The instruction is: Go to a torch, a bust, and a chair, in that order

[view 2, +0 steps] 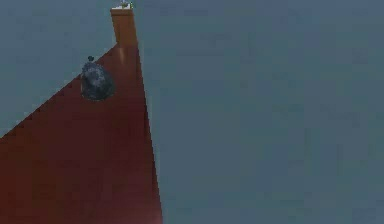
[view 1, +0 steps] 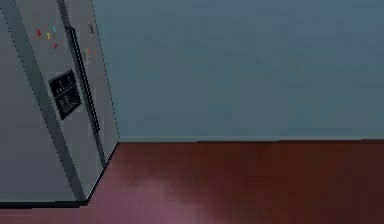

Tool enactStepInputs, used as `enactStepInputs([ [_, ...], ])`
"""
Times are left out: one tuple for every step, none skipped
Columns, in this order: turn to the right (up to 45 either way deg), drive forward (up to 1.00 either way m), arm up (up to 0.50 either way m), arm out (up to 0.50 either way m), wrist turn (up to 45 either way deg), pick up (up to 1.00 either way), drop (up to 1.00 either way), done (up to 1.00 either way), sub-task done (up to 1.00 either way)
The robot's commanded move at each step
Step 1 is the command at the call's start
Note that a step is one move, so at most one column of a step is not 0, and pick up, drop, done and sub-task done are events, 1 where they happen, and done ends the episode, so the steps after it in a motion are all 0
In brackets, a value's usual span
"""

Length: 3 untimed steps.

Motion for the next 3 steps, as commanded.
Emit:
enactStepInputs([
  [12.0,0.00,0.00,0.00,0.0,0.00,0.00,0.00,0.00],
  [0.0,0.20,0.00,0.00,0.0,0.00,0.00,0.00,0.00],
  [27.0,0.00,0.00,0.00,0.0,0.00,0.00,0.00,0.00],
])
